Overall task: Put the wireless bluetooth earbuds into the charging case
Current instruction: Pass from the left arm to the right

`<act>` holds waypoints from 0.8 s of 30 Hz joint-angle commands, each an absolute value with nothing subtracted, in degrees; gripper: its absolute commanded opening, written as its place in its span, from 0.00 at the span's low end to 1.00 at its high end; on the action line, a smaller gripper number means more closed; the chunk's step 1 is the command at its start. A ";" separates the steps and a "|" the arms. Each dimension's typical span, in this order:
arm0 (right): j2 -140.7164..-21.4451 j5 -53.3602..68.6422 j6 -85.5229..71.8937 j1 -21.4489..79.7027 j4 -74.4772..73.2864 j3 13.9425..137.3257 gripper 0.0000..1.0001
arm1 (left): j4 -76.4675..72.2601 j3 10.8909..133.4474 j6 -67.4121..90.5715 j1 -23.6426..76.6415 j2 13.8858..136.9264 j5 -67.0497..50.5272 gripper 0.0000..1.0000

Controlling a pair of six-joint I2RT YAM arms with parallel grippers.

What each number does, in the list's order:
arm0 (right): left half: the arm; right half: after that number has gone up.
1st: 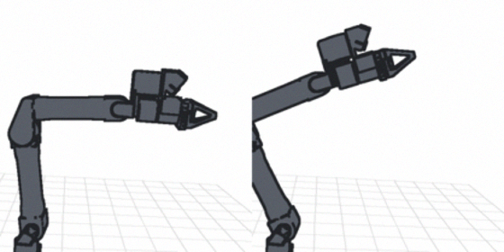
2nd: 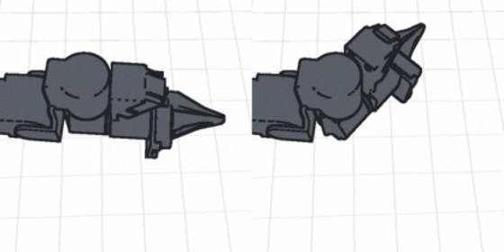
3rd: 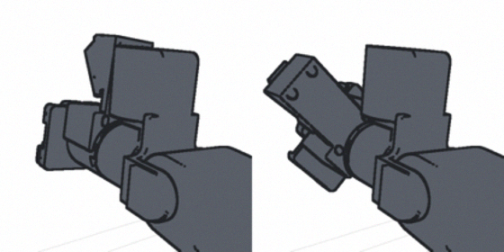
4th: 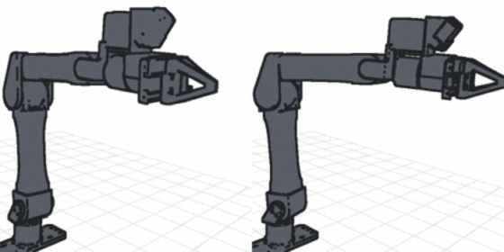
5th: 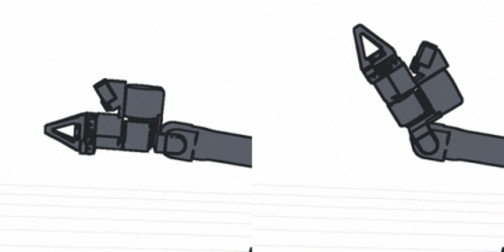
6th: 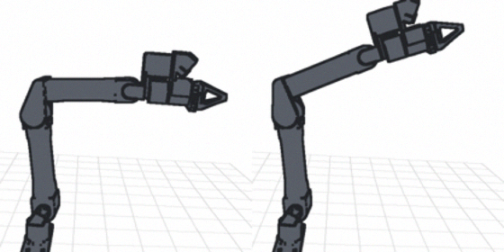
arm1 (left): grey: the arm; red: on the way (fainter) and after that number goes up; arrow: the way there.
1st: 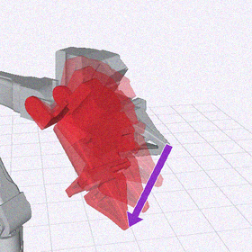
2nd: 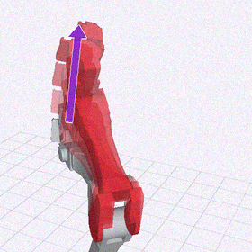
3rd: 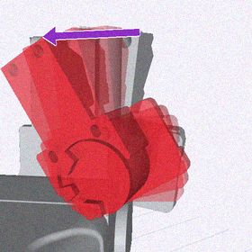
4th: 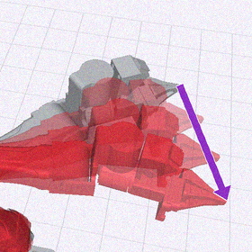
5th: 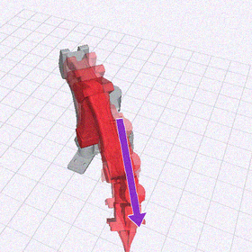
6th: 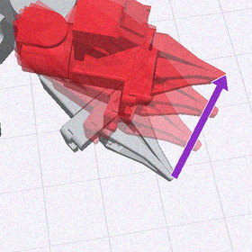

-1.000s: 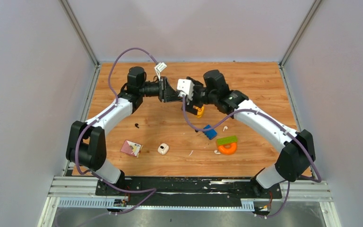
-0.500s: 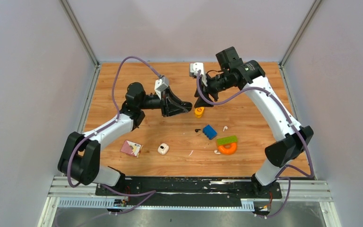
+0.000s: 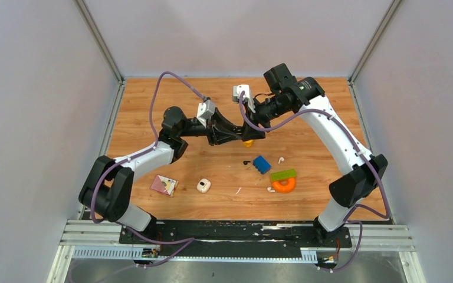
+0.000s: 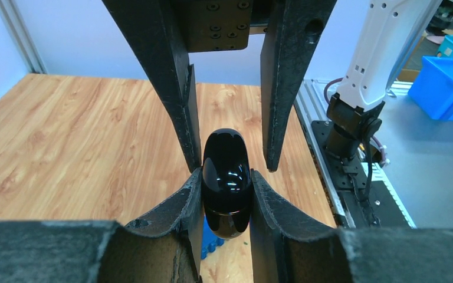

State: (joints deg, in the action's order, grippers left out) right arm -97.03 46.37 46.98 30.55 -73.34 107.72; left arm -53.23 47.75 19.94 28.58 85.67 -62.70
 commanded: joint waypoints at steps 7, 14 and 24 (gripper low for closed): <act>-94.67 44.73 46.17 30.88 -70.98 108.27 0.27 | -54.02 51.12 17.29 29.95 86.64 -62.08 0.16; -93.02 42.35 45.12 30.94 -69.17 107.84 0.19 | -52.22 50.59 18.89 29.93 86.37 -59.65 0.34; -91.88 41.72 44.78 30.65 -68.97 105.48 0.17 | -52.99 49.83 21.31 29.86 86.22 -58.47 0.57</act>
State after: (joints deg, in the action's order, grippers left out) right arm -93.71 41.36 45.25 30.63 -70.85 105.78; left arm -51.24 48.84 20.97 29.65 86.54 -58.78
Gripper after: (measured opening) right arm 0.276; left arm 0.602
